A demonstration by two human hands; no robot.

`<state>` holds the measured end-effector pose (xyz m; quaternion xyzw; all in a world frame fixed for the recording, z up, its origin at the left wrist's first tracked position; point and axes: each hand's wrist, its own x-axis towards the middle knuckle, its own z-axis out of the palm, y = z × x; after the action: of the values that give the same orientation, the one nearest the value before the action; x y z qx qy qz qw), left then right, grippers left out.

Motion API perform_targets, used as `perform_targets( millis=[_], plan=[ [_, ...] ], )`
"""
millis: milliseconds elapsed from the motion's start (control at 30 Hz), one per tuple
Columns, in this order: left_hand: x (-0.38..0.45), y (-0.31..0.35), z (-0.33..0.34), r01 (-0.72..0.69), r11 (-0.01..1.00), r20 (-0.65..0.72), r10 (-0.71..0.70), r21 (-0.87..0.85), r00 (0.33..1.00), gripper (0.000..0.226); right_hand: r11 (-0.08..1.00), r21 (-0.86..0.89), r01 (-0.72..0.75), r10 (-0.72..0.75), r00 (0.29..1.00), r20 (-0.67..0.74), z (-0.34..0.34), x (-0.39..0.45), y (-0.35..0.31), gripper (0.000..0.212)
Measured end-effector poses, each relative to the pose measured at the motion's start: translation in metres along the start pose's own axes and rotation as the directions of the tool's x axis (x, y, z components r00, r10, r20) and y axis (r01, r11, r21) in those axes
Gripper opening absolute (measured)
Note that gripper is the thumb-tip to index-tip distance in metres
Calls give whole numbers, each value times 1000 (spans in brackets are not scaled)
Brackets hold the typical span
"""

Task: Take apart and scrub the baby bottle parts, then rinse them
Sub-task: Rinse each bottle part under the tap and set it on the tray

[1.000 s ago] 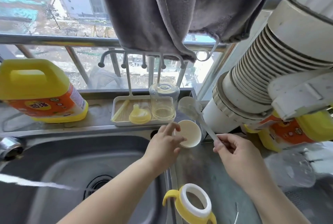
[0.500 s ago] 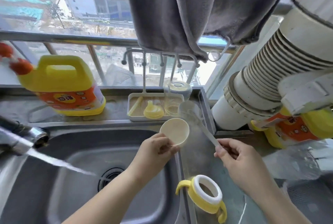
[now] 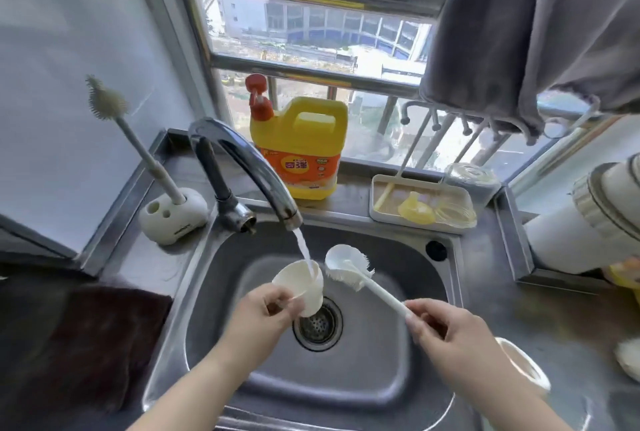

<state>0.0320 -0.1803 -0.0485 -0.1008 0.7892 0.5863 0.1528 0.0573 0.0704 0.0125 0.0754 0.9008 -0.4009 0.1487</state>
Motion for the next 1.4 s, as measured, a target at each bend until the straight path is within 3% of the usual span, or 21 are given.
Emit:
perform_targets(
  millis=[167, 233, 300, 400, 533, 667, 933, 1033, 1100, 1233, 1400],
  plan=[
    [8, 3, -16, 124, 955, 102, -100, -270, 990, 13, 994, -78, 76, -73, 996, 42, 28, 0, -25, 28],
    [10, 5, -21, 129, 945, 162, -83, -301, 983, 17, 983, -143, 115, -107, 992, 66, 39, 1, -29, 35],
    [10, 7, -26, 119, 945, 197, -60, -303, 978, 19, 970, -203, 136, -132, 991, 30, 46, 4, -24, 25],
    [11, 9, -33, 132, 933, 226, -56, -335, 972, 17, 972, -201, 124, -143, 986, -82, 51, 8, -23, 18],
    [16, 12, -44, 171, 882, 229, -75, -439, 971, 14, 973, -191, 126, -144, 986, -83, 47, 17, -27, 18],
    [14, 15, -40, 196, 890, 274, -83, -413, 958, 21, 984, -166, 60, -75, 994, -83, 36, 25, -26, 10],
    [15, 18, -31, 166, 924, 330, -46, -345, 943, 15, 984, -169, 58, -71, 995, -71, 18, 37, -25, 8],
    [16, 17, -33, 90, 921, 306, 32, -378, 952, 14, 982, -136, 127, -132, 991, -26, 20, 38, -27, 12],
    [18, 18, -36, 73, 906, 287, 55, -416, 956, 12, 990, -101, 99, -108, 990, -90, 14, 44, -24, 11],
    [21, 20, -38, 141, 820, 264, 12, -554, 965, 12, 986, -81, 145, -150, 987, -57, 15, 42, -27, 15],
    [18, 20, -38, 191, 804, 290, -24, -564, 957, 23, 989, -101, 111, -121, 987, -106, 10, 42, -25, 14]
  ],
)
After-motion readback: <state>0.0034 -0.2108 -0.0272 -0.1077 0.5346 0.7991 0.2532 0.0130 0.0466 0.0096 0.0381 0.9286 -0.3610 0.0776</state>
